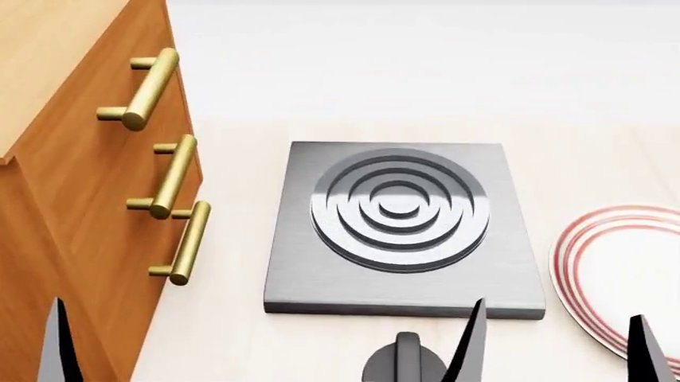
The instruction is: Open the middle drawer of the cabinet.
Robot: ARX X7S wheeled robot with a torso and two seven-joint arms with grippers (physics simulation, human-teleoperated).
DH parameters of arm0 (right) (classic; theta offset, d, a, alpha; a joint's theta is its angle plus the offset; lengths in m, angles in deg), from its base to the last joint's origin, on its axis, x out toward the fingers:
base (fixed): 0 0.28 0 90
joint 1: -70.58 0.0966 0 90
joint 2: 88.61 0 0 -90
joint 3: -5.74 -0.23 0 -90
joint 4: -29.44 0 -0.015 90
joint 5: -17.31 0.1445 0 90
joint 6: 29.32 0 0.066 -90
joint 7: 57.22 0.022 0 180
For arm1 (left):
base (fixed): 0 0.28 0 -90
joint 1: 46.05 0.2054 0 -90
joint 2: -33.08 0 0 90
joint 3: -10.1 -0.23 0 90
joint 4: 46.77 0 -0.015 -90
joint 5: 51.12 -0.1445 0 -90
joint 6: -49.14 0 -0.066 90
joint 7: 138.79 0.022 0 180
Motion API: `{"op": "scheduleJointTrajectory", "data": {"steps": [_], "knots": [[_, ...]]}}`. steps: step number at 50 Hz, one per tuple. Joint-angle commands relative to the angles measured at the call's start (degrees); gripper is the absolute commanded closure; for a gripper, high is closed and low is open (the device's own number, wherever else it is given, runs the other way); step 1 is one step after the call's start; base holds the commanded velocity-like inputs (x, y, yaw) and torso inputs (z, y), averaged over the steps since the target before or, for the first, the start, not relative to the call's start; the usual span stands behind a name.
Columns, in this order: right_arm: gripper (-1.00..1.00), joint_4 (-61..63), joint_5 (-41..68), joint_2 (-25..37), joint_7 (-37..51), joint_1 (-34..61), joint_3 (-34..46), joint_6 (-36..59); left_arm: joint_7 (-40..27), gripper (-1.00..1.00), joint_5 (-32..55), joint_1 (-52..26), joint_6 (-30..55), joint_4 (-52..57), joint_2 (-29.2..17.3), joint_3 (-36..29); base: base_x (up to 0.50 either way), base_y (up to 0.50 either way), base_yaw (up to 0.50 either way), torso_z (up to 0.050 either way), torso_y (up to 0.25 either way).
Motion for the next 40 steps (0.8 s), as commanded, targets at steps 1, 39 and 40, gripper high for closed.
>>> {"op": "scheduleJointTrajectory", "data": {"steps": [1, 39, 40], "knots": [[-1.0, -0.17, 0.44, 0.43, 0.75, -0.31, -0.29, -0.5, 0.15, -1.0, 1.42, -0.35, -0.49, -0.44, -0.17, -0.72, 0.0, 0.0, 0.0, 0.0, 0.0], [-1.0, 0.84, 7.47, 2.96, 2.53, -0.86, -3.49, -0.87, 2.91, -1.0, -31.77, -85.68, 12.12, -95.63, 8.42, -49.08, 0.0, 0.0, 0.0, 0.0, 0.0], [-1.0, 1.01, 7.6, 3.08, 2.7, -0.74, -3.52, -0.56, 1.81, -1.0, -31.54, -86.45, 10.63, -99.21, 9.42, -49.32, 0.0, 0.0, 0.0, 0.0, 0.0]]}}
